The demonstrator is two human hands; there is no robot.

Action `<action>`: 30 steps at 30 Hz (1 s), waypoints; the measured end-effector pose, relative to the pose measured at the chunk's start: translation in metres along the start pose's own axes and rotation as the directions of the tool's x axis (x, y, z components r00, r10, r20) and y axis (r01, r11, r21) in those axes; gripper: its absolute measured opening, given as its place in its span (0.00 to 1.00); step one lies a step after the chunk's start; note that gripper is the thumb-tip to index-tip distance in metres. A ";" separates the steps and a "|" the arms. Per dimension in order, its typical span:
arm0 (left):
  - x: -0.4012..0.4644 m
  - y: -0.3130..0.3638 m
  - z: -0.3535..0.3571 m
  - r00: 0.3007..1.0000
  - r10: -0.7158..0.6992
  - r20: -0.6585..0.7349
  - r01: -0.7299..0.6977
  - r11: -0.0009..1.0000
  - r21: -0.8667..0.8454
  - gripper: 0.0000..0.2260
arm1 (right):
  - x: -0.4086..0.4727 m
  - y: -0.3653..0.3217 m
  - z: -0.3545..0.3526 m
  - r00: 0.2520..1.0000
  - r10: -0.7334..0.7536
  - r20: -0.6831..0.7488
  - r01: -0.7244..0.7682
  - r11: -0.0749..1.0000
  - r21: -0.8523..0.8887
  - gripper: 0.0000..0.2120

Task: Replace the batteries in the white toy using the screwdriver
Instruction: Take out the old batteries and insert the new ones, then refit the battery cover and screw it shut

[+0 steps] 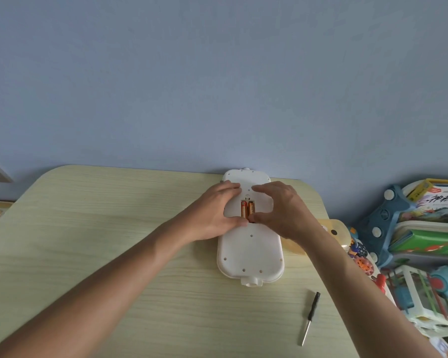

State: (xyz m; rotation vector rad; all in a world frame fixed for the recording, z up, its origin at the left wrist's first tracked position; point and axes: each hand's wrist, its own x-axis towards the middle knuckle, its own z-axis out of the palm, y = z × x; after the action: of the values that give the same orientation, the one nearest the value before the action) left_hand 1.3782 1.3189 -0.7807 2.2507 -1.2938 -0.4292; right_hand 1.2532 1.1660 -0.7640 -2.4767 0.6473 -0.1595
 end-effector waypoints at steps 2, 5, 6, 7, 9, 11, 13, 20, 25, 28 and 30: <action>-0.001 0.001 -0.007 1.000 0.003 0.016 -0.002 1.000 -0.030 0.35 | -0.002 0.000 -0.002 1.000 -0.005 0.011 0.006 1.000 -0.018 0.32; -0.007 -0.010 -0.027 0.998 -0.004 -0.063 -0.003 0.995 -0.104 0.21 | -0.010 0.003 -0.008 0.999 -0.022 0.039 0.021 1.000 0.002 0.31; -0.012 -0.016 -0.037 0.995 -0.027 -0.097 0.016 0.994 -0.112 0.17 | -0.012 0.004 -0.011 0.998 -0.025 0.063 0.025 1.000 0.007 0.33; -0.017 -0.022 -0.046 0.993 -0.058 -0.107 0.046 0.993 -0.111 0.14 | -0.014 0.004 -0.013 0.995 -0.025 0.099 0.025 1.000 0.001 0.36; -0.030 -0.034 -0.061 0.993 -0.109 -0.051 0.105 0.992 -0.075 0.12 | -0.018 0.005 -0.016 0.983 -0.029 0.182 0.036 0.999 -0.035 0.43; -0.042 -0.044 -0.067 0.985 -0.164 0.059 0.164 0.986 -0.009 0.15 | -0.019 0.008 -0.015 0.972 -0.043 0.230 0.057 0.997 -0.051 0.50; -0.052 -0.049 -0.063 0.963 -0.236 0.128 0.231 0.972 0.051 0.21 | -0.019 0.012 -0.013 0.971 -0.049 0.233 0.061 0.997 -0.043 0.53; -0.057 -0.054 -0.041 0.953 -0.300 -0.042 0.301 0.953 0.020 0.21 | -0.021 0.018 -0.011 0.974 -0.062 0.216 0.060 0.998 0.017 0.53; -0.055 -0.048 -0.038 0.949 -0.314 -0.014 0.313 0.948 -0.057 0.18 | -0.022 0.019 -0.011 0.976 -0.059 0.208 0.057 0.998 0.015 0.53; -0.045 -0.040 -0.042 0.955 -0.290 -0.064 0.267 0.934 -0.237 0.13 | -0.022 0.020 -0.011 0.976 -0.061 0.209 0.058 0.998 0.018 0.54; -0.034 -0.029 -0.043 0.959 -0.251 -0.134 0.185 0.907 -0.378 0.14 | -0.021 0.020 -0.011 0.975 -0.060 0.212 0.058 0.998 0.018 0.54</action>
State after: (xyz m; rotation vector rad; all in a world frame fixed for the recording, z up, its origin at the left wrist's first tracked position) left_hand 1.4032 1.3724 -0.7614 2.0678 -0.7959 -0.4875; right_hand 1.2235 1.1566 -0.7655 -2.4589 0.4807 0.0789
